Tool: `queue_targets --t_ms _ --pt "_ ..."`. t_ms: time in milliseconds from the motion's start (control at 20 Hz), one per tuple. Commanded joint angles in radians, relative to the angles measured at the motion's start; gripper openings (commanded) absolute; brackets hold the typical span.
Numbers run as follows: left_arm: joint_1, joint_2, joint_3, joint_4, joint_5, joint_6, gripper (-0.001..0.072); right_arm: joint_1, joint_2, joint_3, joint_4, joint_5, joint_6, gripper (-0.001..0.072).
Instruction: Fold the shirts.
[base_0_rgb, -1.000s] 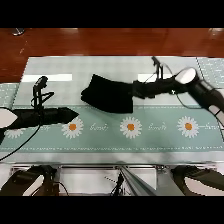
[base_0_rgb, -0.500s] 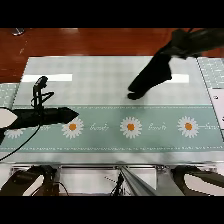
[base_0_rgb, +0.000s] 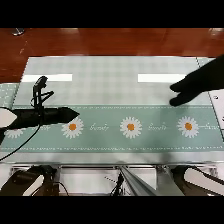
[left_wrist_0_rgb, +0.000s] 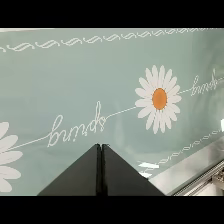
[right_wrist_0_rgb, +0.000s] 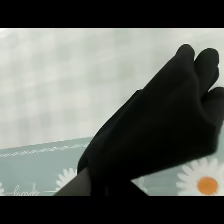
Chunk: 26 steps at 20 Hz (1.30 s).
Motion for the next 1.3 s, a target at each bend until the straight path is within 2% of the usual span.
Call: queue_targets --t_ms 0,200,500,700,750,800,850,1000,1050,1150,1200,1250 --pt "-0.001 0.0 0.0 -0.001 0.001 0.0 0.0023 -0.173 0.04 0.005 -0.016 0.086 0.012 0.0038" --pt "-0.001 0.0 0.0 -0.002 0.002 0.0 0.0023 -0.316 0.131 -0.044 -0.13 0.088 0.029 0.0038" --pt "-0.001 0.0 0.0 -0.002 0.03 0.0 0.0023 -0.545 0.367 -0.458 -0.426 0.087 0.023 0.0038" --pt "-0.001 0.0 0.0 -0.01 0.081 0.0 0.0022 -0.562 0.517 -0.642 -0.677 0.086 0.056 0.0039" --pt "-0.001 0.0 0.0 -0.01 0.091 -0.001 0.0022 -0.562 0.543 -0.681 -0.747 0.086 0.093 0.0068" --pt "-0.001 -0.001 0.0 -0.013 0.09 -0.029 0.0022 -0.562 0.558 -0.708 -0.818 0.086 0.14 0.0307" --pt "-0.001 -0.013 0.005 -0.019 0.076 -0.042 0.0022 -0.562 0.562 -0.721 -0.843 0.086 0.146 0.0637" --pt "0.0 -0.069 0.008 -0.027 0.063 -0.037 0.0022 -0.562 0.554 -0.721 -0.78 0.056 0.112 0.0627" --pt "0.0 -0.096 0.021 -0.028 0.055 -0.001 0.0022 -0.562 0.546 -0.714 -0.742 0.031 0.11 0.0626" --pt "0.008 -0.161 0.103 -0.028 0.027 0.031 0.0022 -0.562 0.511 -0.664 -0.575 -0.044 0.111 0.0608" --pt "0.016 -0.198 0.171 -0.025 0.003 0.037 0.0022 -0.561 0.481 -0.623 -0.439 -0.092 0.11 0.0467" --pt "0.026 -0.237 0.261 -0.024 -0.032 0.042 0.0022 -0.559 0.449 -0.582 -0.261 -0.149 0.098 0.0199"
